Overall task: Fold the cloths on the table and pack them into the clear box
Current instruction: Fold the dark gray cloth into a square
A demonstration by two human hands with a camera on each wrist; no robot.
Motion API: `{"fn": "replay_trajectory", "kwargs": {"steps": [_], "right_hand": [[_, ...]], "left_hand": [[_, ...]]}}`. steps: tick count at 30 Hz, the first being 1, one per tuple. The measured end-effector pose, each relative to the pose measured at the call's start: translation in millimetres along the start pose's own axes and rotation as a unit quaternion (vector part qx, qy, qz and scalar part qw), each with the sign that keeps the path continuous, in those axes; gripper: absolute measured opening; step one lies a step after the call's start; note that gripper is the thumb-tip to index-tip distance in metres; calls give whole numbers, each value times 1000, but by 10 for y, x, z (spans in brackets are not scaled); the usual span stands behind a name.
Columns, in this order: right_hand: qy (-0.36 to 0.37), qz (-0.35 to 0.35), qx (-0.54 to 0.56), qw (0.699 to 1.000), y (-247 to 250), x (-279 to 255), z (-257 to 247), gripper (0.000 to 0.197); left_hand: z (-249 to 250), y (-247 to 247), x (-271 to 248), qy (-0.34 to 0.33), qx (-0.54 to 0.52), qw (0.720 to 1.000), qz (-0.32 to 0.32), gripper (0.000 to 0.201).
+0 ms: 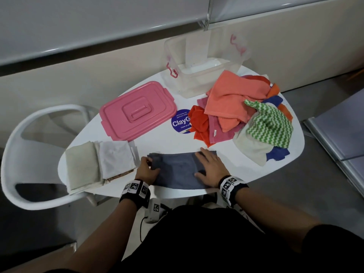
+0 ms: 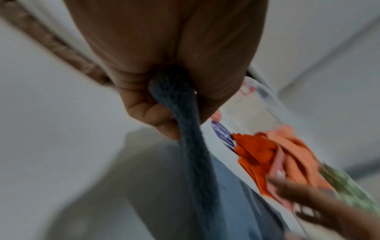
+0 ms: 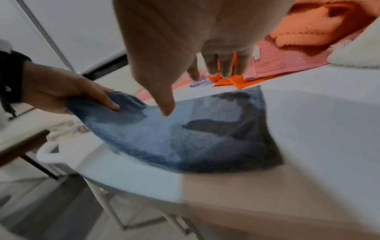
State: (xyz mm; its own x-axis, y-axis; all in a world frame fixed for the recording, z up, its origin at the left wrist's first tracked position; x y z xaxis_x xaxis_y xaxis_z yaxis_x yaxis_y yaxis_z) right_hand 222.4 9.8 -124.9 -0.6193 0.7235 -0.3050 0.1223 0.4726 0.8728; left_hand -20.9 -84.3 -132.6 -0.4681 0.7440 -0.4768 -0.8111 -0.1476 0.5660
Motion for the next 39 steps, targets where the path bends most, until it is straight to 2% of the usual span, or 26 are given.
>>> {"fn": "replay_trajectory", "kwargs": {"steps": [2,3,5,7,8,10,12,13,15,18,20,22,23,24,26,28,30,32,34,36,39], "right_hand": [[-9,76,115,990,125,-16,-42,58],[-39,72,181,980,118,4,-7,45],[-119,8,304,945,7,42,56,32],[-178,-62,368,910,-124,51,72,34],[-198,-88,379,900,-194,49,77,37],[-222,-117,400,882,-318,27,83,43],[-232,-110,415,873,-400,29,120,49],[-227,-93,410,878,-395,46,137,51],[-209,-58,382,898,-345,95,118,55],[-208,-17,367,907,-274,195,51,38],[-215,-17,362,907,-242,271,27,29],[-210,-67,315,923,-286,307,6,23],[-208,-97,280,932,-326,306,8,23],[-207,-116,247,940,-340,291,11,26],[-197,-115,195,954,-326,263,21,40],[-176,-105,164,965,-301,246,8,49],[-158,-108,148,970,-289,230,-1,58],[-145,-100,128,976,-244,255,29,64],[-131,-88,103,982,-160,273,56,65],[-116,-90,86,985,-79,232,49,60],[-108,-88,68,988,-66,120,55,42]], "left_hand": [[319,-5,-61,-87,4,996,-1,35],[461,-73,-108,-122,9,992,-24,35],[632,-347,-218,-157,27,980,-116,34],[655,-587,-295,-145,34,970,-191,31],[637,-636,-301,-130,23,971,-201,28],[570,-629,-251,-94,-17,980,-176,20],[453,-558,-180,-70,-7,989,-128,14],[388,-537,-164,-65,22,991,-113,13],[295,-577,-192,-68,81,987,-123,18],[209,-692,-246,-74,113,978,-161,32],[254,-614,-184,-99,132,980,-113,39],[395,-448,-74,-137,157,978,-27,47],[503,-412,-20,-164,182,970,-6,53],[608,-436,36,-186,217,958,-13,60],[736,-605,150,-200,298,930,-80,67],[742,-785,225,-181,373,897,-150,61],[727,-843,260,-162,419,877,-168,49],[677,-793,261,-144,430,879,-146,42],[522,-745,228,-126,424,886,-137,45],[309,-732,186,-112,402,897,-147,49],[107,-699,148,-101,322,929,-154,43]]}}
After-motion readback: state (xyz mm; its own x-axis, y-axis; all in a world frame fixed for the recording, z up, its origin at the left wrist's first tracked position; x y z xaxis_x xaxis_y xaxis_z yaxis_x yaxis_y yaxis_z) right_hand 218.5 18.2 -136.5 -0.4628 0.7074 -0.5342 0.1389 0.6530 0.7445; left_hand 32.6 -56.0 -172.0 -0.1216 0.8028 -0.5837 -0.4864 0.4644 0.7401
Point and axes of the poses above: each hand's wrist, its own x-axis towards the middle knuckle, its own y-axis out of the back of the hand, z = x × y, the point moved 9 cm from there along x, towards the middle knuckle, and after that the axes turned 2 degrees about -y, right-handed, at the moved point
